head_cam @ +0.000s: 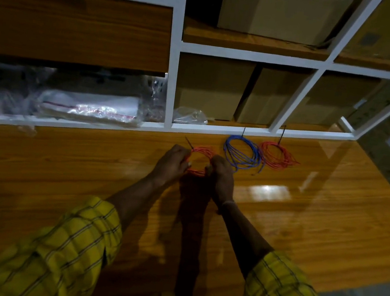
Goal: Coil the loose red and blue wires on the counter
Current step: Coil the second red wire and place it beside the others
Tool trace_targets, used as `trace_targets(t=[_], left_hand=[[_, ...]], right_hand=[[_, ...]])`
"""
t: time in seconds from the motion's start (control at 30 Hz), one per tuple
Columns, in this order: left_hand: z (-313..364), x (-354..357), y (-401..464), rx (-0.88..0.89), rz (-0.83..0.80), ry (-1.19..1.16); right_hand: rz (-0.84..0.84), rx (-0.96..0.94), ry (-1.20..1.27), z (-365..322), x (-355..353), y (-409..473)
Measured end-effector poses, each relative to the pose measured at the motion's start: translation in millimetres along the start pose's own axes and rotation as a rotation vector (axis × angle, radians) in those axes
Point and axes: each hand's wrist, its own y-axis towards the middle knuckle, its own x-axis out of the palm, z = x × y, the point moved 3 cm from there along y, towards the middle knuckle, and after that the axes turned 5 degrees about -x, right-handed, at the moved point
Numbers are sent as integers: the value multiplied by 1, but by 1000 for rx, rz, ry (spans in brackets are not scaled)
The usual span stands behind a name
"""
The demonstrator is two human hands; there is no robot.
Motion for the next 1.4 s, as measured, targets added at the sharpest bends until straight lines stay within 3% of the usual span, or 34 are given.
trace_targets(t=[0.1,0.33,0.47,0.57,0.7,0.8,0.9,1.03,1.13,1.23,1.4], left_hand=[[-8,11,-3,134,-21,121],[-36,24,-16,108,26,-61],[-28,19,-8,-8,-14,99],[-23,11,2,-109,-92,60],[-8,0,8,-29,-168,179],[-5,-5,7,-4,-194,174],[2,-10,3,72,-96,188],[22,6,6,136,-74,266],[38,36,7,188,-176,391],[41,69,4,62,-274,478],[32,79,0,-10,-256,505]], right_hand=[[-149,111,98,2,0,-8],[-201,131,176,22,18,-3],[-352,-38,5,24,22,19],[-406,-59,-109,33,30,30],[-486,-155,-229,10,10,31],[-342,-149,-188,8,-7,30],[-259,-204,-187,12,-23,20],[40,-138,-254,28,-72,25],[-221,-38,-425,75,-75,33],[-511,-46,-560,116,-58,23],[-503,-103,-557,131,-43,16]])
